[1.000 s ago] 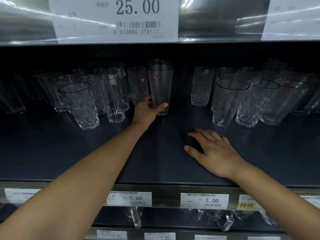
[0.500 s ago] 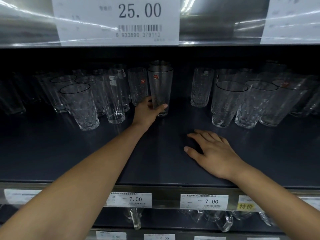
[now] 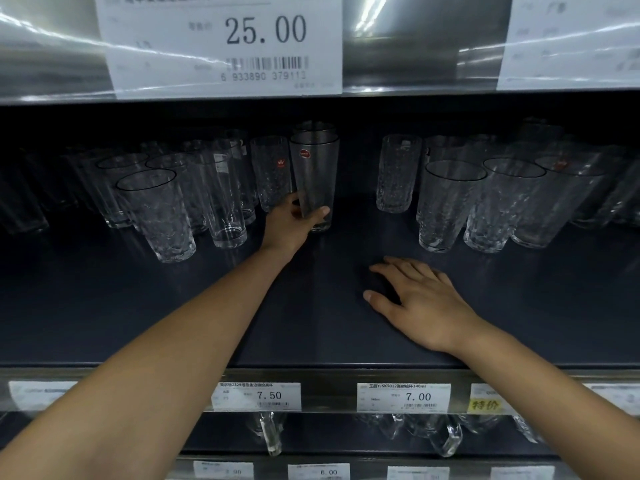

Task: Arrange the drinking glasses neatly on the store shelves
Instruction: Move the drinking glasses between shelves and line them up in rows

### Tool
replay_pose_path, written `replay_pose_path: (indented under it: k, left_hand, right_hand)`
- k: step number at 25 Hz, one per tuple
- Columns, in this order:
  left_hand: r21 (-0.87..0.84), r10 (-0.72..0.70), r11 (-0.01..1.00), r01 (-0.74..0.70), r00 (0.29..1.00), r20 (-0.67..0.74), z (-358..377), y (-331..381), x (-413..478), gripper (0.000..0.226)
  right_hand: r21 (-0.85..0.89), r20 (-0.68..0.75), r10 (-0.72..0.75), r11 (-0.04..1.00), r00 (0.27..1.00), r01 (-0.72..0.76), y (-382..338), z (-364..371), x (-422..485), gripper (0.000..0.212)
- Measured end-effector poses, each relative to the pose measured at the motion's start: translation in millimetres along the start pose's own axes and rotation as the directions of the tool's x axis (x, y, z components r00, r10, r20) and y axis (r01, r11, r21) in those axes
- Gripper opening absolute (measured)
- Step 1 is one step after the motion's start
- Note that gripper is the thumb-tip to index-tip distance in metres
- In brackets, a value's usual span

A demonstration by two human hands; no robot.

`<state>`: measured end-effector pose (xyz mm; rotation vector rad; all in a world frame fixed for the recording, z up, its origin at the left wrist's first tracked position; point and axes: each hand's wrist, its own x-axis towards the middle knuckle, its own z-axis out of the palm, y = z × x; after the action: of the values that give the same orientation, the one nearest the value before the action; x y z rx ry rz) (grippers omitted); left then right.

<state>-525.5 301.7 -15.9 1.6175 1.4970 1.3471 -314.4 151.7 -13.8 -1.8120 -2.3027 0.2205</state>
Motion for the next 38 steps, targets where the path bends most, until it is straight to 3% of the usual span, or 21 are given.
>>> replay_pose_path:
  k: [9, 11, 13, 16, 18, 21, 24, 31, 35, 38]
  left_hand:
    - [-0.089, -0.006, 0.996, 0.007, 1.0, 0.007, -7, 5, -8, 0.05]
    - [-0.18, -0.042, 0.983, 0.041, 0.999, -0.003, -14, 6, -19, 0.059]
    - [-0.147, -0.099, 0.984, 0.098, 0.995, 0.0, -24, 13, -39, 0.056]
    - [-0.154, -0.255, 0.948, 0.279, 0.954, 0.16, -40, 33, -72, 0.019]
    - [-0.167, -0.268, 0.925, 0.341, 0.898, 0.348, -46, 44, -89, 0.008]
    - [-0.161, -0.214, 0.919, 0.361, 0.797, 0.565, -35, 59, -113, 0.008]
    - [-0.193, -0.157, 0.917, 0.35, 0.759, 0.632, -5, 80, -141, 0.01]
    - [-0.256, -0.216, 0.871, 0.42, 0.793, 0.569, 83, 114, -156, 0.023]
    - [-0.292, -0.287, 0.854, 0.431, 0.858, 0.427, 127, 120, -145, 0.035]
    - [-0.351, -0.328, 0.837, 0.421, 0.897, 0.296, 148, 124, -139, 0.031]
  right_hand:
    - [0.036, 0.003, 0.014, 0.999, 1.0, -0.014, -1, -3, 0, 0.058]
    - [0.084, 0.023, 0.04, 0.996, 0.999, -0.042, -1, -7, 3, 0.057]
    - [0.213, 0.06, 0.102, 0.971, 0.993, -0.113, -3, -16, 1, 0.054]
    - [0.521, 0.071, 0.268, 0.811, 0.961, -0.265, -3, -32, -13, 0.035]
    - [0.651, 0.043, 0.359, 0.698, 0.932, -0.299, 1, -44, -33, 0.025]
    - [0.702, 0.011, 0.484, 0.619, 0.875, -0.351, 15, -59, -77, 0.028]
    - [0.711, 0.013, 0.578, 0.568, 0.816, -0.414, 44, -70, -120, 0.029]
    - [0.751, -0.052, 0.65, 0.526, 0.758, -0.399, 119, -77, -128, 0.034]
    - [0.805, -0.071, 0.678, 0.472, 0.731, -0.359, 172, -79, -100, 0.036]
    - [0.816, -0.122, 0.677, 0.485, 0.726, -0.315, 205, -79, -81, 0.039]
